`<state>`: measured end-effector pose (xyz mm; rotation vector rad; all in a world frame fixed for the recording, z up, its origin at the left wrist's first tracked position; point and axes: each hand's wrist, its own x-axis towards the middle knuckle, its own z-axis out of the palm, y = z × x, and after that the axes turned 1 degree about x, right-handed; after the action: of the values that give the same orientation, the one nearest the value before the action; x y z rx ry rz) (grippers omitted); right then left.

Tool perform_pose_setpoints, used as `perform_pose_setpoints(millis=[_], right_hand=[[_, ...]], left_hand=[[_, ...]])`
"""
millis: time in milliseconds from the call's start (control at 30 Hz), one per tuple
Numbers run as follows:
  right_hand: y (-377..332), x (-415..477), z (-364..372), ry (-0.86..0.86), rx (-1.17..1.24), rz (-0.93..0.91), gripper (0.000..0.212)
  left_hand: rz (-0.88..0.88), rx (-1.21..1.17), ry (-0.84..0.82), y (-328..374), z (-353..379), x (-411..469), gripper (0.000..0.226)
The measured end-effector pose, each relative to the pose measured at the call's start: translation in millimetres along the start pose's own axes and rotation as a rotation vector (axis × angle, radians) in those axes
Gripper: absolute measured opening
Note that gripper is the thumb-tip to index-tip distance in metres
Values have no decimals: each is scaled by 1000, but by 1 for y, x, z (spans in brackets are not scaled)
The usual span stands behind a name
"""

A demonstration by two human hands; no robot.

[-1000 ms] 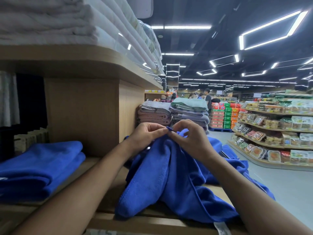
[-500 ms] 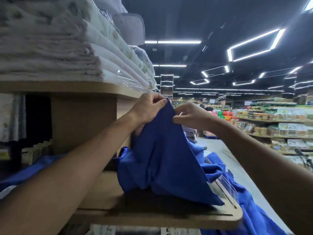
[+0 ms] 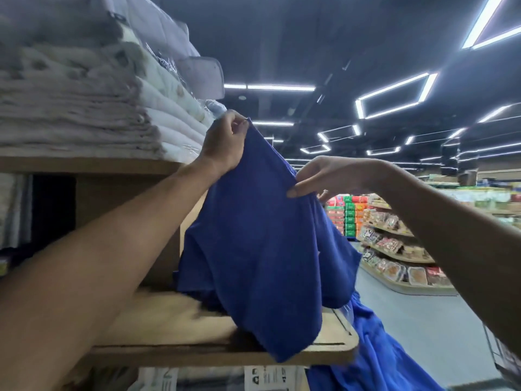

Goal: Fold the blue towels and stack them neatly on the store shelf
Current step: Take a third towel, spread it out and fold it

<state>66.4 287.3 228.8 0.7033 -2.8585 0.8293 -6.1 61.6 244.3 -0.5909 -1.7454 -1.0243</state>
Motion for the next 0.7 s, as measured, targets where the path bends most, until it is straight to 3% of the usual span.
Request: perform_pose_setpoints(millis=[100, 333, 500, 700], right_hand=[[-5, -12, -3, -24, -25, 21, 18], [-9, -44, -2, -126, -62, 87, 29], [1, -62, -3, -109, 31, 55, 45], [23, -71, -1, -64, 315, -101, 38]], left_hand=[[75, 42, 54, 8, -8, 1, 22], [184, 220, 167, 15, -47, 2, 28], [224, 280, 206, 10, -81, -1, 29], [276, 267, 234, -1, -118, -24, 28]])
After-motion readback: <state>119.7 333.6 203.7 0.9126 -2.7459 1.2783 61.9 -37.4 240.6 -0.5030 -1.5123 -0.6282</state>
